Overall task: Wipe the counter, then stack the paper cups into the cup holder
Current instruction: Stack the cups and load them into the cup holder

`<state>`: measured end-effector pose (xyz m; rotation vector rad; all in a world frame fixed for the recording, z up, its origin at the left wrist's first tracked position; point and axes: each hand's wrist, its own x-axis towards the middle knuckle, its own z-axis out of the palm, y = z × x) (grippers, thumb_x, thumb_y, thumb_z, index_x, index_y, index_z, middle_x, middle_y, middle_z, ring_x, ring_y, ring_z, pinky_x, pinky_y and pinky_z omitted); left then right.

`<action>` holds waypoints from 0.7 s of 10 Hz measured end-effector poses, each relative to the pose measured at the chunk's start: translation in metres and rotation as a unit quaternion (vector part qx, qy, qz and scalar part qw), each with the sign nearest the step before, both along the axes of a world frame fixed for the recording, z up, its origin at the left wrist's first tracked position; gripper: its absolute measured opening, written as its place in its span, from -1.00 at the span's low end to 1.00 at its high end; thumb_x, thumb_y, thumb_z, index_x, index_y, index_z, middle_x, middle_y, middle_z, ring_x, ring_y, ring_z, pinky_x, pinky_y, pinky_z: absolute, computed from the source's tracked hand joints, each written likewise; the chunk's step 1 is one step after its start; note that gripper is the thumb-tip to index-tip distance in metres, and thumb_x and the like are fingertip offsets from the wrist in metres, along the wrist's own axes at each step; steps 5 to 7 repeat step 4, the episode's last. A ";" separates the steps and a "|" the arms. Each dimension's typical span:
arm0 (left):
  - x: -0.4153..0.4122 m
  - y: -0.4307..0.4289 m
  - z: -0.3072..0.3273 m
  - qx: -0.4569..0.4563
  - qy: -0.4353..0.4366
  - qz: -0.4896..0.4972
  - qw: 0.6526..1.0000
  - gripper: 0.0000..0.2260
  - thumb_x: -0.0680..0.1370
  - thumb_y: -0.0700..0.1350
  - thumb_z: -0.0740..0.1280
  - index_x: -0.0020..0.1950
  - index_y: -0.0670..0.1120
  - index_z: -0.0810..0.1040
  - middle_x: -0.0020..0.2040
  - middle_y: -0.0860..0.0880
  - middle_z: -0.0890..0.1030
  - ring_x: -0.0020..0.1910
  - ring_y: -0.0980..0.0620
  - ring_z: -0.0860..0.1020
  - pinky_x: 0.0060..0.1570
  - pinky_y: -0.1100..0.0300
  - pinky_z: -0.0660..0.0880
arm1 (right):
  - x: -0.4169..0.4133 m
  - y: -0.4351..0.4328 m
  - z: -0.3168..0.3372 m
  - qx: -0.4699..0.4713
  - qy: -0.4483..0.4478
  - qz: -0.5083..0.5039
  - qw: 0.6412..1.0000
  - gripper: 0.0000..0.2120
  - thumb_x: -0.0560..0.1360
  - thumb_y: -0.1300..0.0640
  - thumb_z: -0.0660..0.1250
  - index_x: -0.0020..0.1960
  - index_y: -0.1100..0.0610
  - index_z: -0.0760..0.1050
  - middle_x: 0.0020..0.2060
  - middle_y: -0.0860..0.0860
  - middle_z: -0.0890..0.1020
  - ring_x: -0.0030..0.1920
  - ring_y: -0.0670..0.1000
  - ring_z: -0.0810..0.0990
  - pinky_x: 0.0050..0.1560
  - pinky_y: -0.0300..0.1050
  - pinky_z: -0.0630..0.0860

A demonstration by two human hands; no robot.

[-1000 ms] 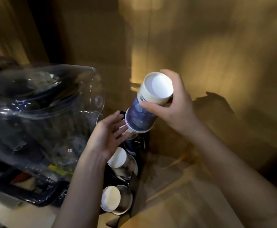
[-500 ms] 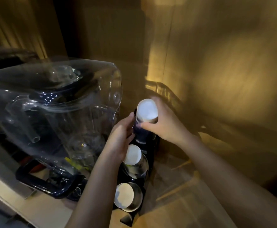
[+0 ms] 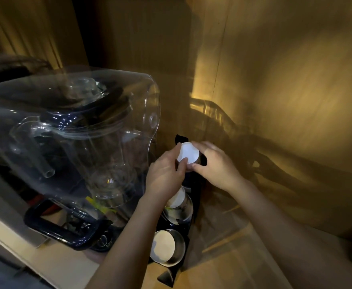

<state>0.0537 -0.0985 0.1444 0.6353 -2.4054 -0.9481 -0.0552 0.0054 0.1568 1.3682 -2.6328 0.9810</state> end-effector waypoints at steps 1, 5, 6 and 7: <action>-0.002 -0.001 0.001 -0.049 -0.026 0.001 0.998 -0.56 0.59 0.05 0.11 0.47 0.05 0.21 0.33 -0.07 0.49 0.29 -0.09 0.45 0.21 -0.10 0.42 | -0.002 -0.004 0.002 0.004 0.019 -0.005 1.000 -0.40 0.40 -0.03 0.41 0.37 0.04 0.29 0.31 0.03 0.43 0.28 0.09 0.41 0.09 -0.14 0.30; -0.006 0.008 0.028 -0.177 -0.014 0.003 0.984 -0.56 0.55 0.04 0.18 0.41 -0.05 0.33 0.30 -0.12 0.52 0.26 -0.11 0.45 0.20 -0.03 0.39 | -0.003 0.017 0.023 0.052 0.038 -0.015 0.998 -0.36 0.40 -0.16 0.33 0.38 0.03 0.22 0.34 0.04 0.40 0.31 0.11 0.38 0.30 0.07 0.31; -0.006 0.008 0.028 -0.177 -0.014 0.003 0.984 -0.56 0.55 0.04 0.18 0.41 -0.05 0.33 0.30 -0.12 0.52 0.26 -0.11 0.45 0.20 -0.03 0.39 | -0.003 0.017 0.023 0.052 0.038 -0.015 0.998 -0.36 0.40 -0.16 0.33 0.38 0.03 0.22 0.34 0.04 0.40 0.31 0.11 0.38 0.30 0.07 0.31; -0.006 0.008 0.028 -0.177 -0.014 0.003 0.984 -0.56 0.55 0.04 0.18 0.41 -0.05 0.33 0.30 -0.12 0.52 0.26 -0.11 0.45 0.20 -0.03 0.39 | -0.003 0.017 0.023 0.052 0.038 -0.015 0.998 -0.36 0.40 -0.16 0.33 0.38 0.03 0.22 0.34 0.04 0.40 0.31 0.11 0.38 0.30 0.07 0.31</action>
